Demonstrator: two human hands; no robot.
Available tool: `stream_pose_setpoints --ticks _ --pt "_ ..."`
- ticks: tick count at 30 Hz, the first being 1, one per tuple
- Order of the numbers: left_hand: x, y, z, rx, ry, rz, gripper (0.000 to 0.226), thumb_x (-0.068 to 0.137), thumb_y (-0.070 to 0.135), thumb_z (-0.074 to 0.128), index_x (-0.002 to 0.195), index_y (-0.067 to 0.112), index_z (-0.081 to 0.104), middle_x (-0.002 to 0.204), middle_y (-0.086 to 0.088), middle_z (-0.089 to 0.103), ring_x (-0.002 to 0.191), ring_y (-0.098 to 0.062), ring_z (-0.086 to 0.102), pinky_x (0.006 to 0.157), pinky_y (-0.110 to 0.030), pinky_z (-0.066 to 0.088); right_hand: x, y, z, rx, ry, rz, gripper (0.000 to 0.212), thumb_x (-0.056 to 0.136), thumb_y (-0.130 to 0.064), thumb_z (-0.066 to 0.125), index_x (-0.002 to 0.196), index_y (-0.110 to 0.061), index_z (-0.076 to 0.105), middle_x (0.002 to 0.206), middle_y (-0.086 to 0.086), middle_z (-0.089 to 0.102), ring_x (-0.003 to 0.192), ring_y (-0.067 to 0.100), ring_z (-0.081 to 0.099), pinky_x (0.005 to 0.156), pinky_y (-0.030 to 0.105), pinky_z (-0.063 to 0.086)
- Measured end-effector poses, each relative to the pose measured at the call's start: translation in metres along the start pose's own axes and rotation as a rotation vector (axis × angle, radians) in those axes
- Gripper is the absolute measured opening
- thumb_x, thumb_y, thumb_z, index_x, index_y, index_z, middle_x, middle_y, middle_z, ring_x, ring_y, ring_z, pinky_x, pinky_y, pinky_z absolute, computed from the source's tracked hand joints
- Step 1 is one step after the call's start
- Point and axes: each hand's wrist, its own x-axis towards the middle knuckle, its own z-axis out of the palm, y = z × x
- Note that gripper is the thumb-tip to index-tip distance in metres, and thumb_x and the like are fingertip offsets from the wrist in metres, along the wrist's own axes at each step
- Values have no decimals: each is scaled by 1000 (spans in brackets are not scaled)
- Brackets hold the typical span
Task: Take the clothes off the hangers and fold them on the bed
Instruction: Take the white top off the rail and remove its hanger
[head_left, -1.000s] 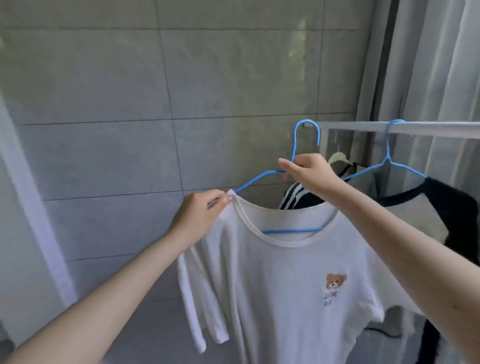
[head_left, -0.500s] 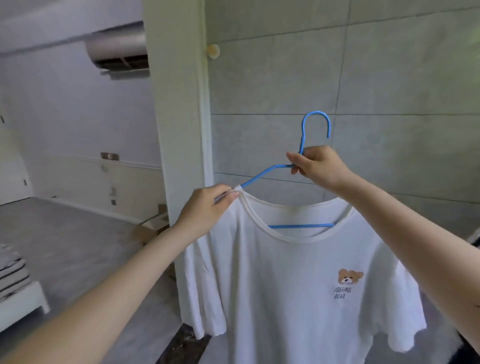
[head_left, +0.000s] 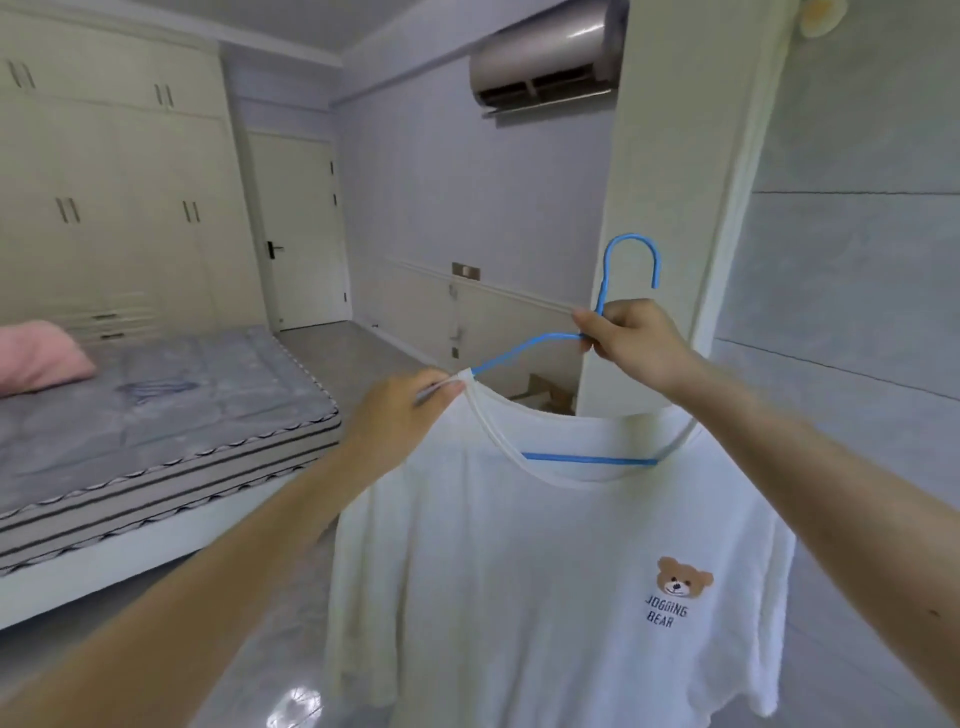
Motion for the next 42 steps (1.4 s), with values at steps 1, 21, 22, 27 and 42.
stream_pose_setpoints --ticks 1,21,22,27,42 --pt "3 -15 -9 50 23 -17 40 83 50 47 92 17 69 78 -6 67 75 -21 59 67 -28 41 16 -3 19 18 -23 -19 45 94 -39 52 53 -21 60 56 3 49 54 16 43 65 30 37" --pt "136 -295 -117 458 227 -377 33 87 49 43 60 30 39 55 6 41 53 -9 36 56 -28 31 332 -34 339 271 -429 -269 43 95 -37 50 62 -15 64 57 -1 53 52 15 42 61 28 36" --pt "136 -308 -127 488 244 -406 35 88 48 44 60 28 37 54 4 39 53 -10 35 55 -27 30 340 -42 357 286 -449 -290 42 94 -37 50 61 -15 65 58 2 54 53 16 43 62 29 37" --pt "141 -382 -189 522 341 -481 39 81 61 35 64 29 47 53 3 42 56 -14 42 57 -33 33 375 -99 451 329 -486 -381 40 95 -31 52 59 -17 61 57 5 53 54 18 44 57 28 37" --pt "239 -591 -371 629 338 -385 47 88 56 38 75 14 53 63 0 51 72 -27 55 68 -40 43 513 -211 667 498 -535 -281 33 93 -24 56 67 -8 64 37 -13 53 34 0 44 43 6 35"
